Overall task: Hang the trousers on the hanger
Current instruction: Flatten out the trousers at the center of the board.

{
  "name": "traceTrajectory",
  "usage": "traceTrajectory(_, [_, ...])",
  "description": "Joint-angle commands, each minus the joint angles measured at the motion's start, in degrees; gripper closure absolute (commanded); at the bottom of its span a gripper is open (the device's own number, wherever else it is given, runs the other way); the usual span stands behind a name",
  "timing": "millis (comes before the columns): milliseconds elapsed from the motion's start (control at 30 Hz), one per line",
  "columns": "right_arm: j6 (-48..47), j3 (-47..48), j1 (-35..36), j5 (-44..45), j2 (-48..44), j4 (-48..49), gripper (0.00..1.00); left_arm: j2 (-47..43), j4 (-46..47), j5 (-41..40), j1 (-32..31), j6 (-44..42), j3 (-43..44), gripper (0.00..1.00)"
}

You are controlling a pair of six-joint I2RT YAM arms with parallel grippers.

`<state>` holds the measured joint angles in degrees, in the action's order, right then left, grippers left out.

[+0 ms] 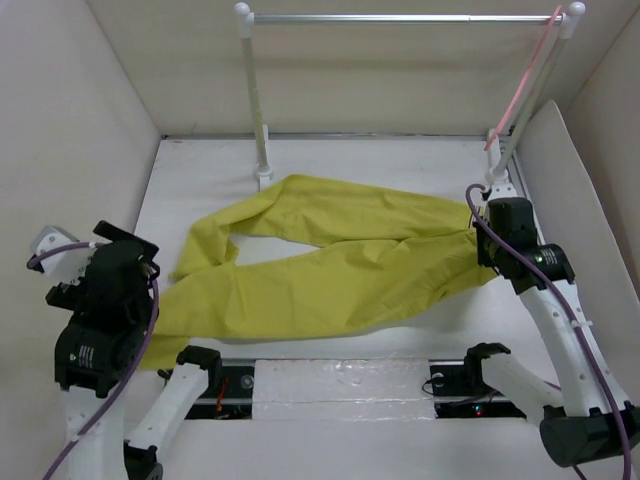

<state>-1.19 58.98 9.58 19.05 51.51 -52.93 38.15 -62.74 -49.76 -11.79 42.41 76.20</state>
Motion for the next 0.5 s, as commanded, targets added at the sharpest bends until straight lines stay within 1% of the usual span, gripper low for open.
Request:
traceTrajectory(0, [0.3, 2.5, -0.4, 2.0, 1.0, -0.2, 1.00, 2.4, 7.3, 4.1, 0.1, -3.7, 1.2, 0.08])
traceTrajectory(33, [0.1, 3.0, -1.0, 3.0, 1.9, 1.7, 1.00, 7.2, 10.4, 11.3, 0.1, -6.4, -2.3, 0.04])
traceTrajectory(67, [0.0, 3.0, -1.0, 3.0, 2.8, 2.6, 1.00, 9.5, 10.4, 15.0, 0.1, -6.5, -5.0, 0.04])
traceTrajectory(100, [0.0, 3.5, -1.0, 4.1, 3.9, 3.5, 1.00, 11.3, 14.2, 17.5, 0.1, -6.2, -7.6, 0.04])
traceTrajectory(133, [-0.2, 4.4, -1.0, 6.7, 5.3, 4.4, 1.00, 12.7, 16.2, 18.5, 0.1, -2.4, -13.5, 0.04])
traceTrajectory(167, [-0.1, 5.3, -1.0, 7.6, 6.8, 4.2, 1.00, 13.8, 19.2, 20.3, 0.1, -0.7, -16.2, 0.04])
traceTrajectory(200, [0.4, 6.7, -1.0, 8.5, 9.9, 3.8, 1.00, 13.7, 25.2, 20.9, 0.1, 0.7, -19.0, 0.04])
traceTrajectory(233, [0.6, 8.0, -2.4, 7.9, 10.8, 3.7, 1.00, 13.4, 27.7, 21.6, 0.1, 1.5, -23.3, 0.05])
traceTrajectory(300, [1.1, 8.3, -4.8, 4.3, 11.8, 4.5, 1.00, 14.1, 33.9, 22.9, 0.7, 2.6, -26.4, 0.04])
traceTrajectory(333, [1.1, 7.9, -7.5, -0.8, 11.5, 4.7, 1.00, 15.4, 35.0, 23.4, 1.9, 2.8, -27.8, 0.02])
traceTrajectory(367, [3.9, 5.7, -9.2, -3.8, 11.3, 5.2, 1.00, 19.3, 35.9, 25.9, 3.4, 2.6, -27.9, 0.02])
traceTrajectory(400, [4.5, 4.1, -11.1, -9.7, 10.6, 5.5, 1.00, 21.2, 38.0, 28.0, 4.9, 2.0, -27.7, 0.01])
traceTrajectory(433, [5.2, 1.9, -13.3, -12.3, 9.2, 6.2, 1.00, 23.3, 39.4, 30.1, 7.8, 1.2, -27.5, 0.01])
traceTrajectory(467, [6.1, -3.7, -18.1, -17.0, 8.4, 6.4, 1.00, 28.2, 41.9, 33.4, 9.6, 0.6, -27.4, 0.01])
